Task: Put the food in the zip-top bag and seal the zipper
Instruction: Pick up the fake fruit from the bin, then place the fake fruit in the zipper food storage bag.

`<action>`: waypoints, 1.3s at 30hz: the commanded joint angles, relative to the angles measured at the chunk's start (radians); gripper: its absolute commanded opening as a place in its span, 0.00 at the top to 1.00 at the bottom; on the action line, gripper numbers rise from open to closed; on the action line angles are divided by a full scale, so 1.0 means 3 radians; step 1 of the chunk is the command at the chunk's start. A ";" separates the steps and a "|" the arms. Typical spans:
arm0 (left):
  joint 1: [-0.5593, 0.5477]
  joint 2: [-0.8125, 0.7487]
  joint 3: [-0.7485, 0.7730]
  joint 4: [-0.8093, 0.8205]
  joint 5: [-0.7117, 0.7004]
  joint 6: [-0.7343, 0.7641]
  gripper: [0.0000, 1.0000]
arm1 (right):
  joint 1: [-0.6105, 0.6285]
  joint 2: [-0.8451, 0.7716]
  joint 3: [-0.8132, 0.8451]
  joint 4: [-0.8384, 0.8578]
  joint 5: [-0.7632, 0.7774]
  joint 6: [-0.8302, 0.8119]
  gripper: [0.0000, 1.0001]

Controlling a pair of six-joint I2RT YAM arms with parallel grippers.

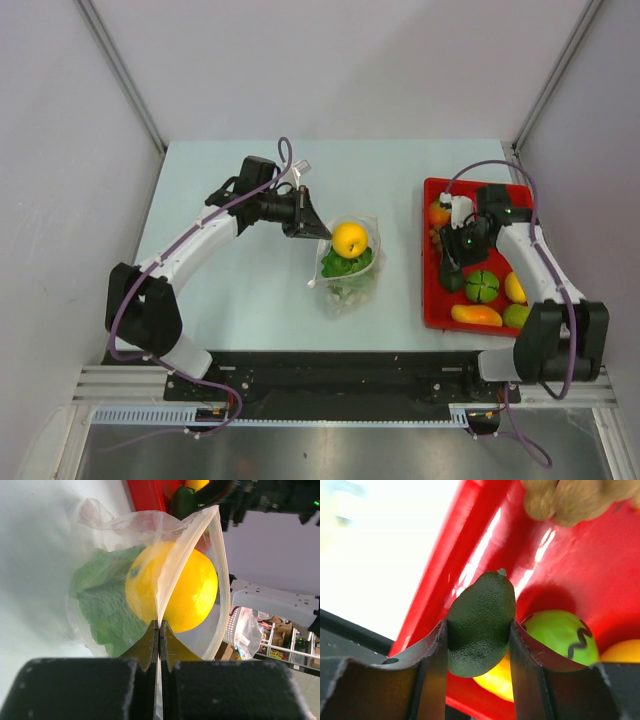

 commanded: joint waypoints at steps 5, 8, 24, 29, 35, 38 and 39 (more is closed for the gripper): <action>0.0009 -0.0021 0.0051 0.0068 0.0095 0.0092 1.00 | 0.0136 -0.0994 0.0355 0.0443 -0.0656 0.0297 1.00; 0.0009 -0.0021 0.0051 0.0073 0.0095 0.0066 1.00 | 0.0621 -0.1326 0.0407 0.1188 -0.0611 0.0681 1.00; 0.0009 -0.0082 0.0087 0.0042 0.0049 0.0051 1.00 | 0.2606 -0.0765 0.0386 0.2543 0.0034 0.0712 1.00; 0.0009 -0.0102 0.0087 0.0078 0.0039 0.0030 1.00 | 0.2769 -0.0749 0.0157 0.2522 -0.0104 0.0687 1.00; 0.0009 -0.0118 0.0066 0.0083 0.0044 0.0005 1.00 | 0.2882 -0.0805 -0.0058 0.2410 -0.0094 0.0712 0.98; 0.0009 -0.0123 0.0061 0.0088 0.0044 0.0000 1.00 | 0.2887 -0.0836 -0.0120 0.2348 -0.0124 0.0758 0.44; 0.0009 -0.0123 0.0061 0.0083 0.0049 0.0000 1.00 | 0.2882 -0.0856 -0.0115 0.2368 -0.0119 0.0779 0.25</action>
